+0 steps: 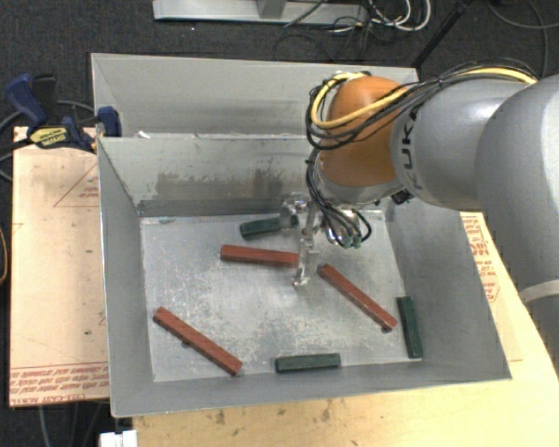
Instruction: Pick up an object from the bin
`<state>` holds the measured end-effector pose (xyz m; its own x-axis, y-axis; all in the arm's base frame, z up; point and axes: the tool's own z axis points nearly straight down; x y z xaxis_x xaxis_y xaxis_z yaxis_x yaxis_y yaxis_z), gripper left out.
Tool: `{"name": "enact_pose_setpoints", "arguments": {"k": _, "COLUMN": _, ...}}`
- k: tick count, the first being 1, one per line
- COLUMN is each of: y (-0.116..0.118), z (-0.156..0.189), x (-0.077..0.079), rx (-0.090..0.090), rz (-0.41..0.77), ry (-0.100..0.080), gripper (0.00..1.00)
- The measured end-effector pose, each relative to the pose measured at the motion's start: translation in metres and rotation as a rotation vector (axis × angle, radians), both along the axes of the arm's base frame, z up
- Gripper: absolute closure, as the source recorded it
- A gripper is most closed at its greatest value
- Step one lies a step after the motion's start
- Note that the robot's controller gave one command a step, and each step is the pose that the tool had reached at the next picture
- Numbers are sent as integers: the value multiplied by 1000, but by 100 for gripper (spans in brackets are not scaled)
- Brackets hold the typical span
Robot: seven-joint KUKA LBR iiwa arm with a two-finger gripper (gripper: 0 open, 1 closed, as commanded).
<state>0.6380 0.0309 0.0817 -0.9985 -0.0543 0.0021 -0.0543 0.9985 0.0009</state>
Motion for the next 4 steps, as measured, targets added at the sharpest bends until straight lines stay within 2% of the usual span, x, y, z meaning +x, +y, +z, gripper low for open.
{"name": "enact_pose_setpoints", "arguments": {"k": 1, "y": 52, "z": -9, "x": -48, "rx": 3, "rz": 20, "ry": -5, "gripper": 0}}
{"name": "enact_pose_setpoints", "arguments": {"k": 2, "y": 49, "z": -4, "x": -43, "rx": 2, "rz": 14, "ry": -16, "gripper": 100}}
{"name": "enact_pose_setpoints", "arguments": {"k": 3, "y": 42, "z": 127, "x": -28, "rx": 0, "rz": 326, "ry": -13, "gripper": 100}}
{"name": "enact_pose_setpoints", "arguments": {"k": 4, "y": 42, "z": 124, "x": -29, "rx": 1, "rz": 325, "ry": -7, "gripper": 0}}
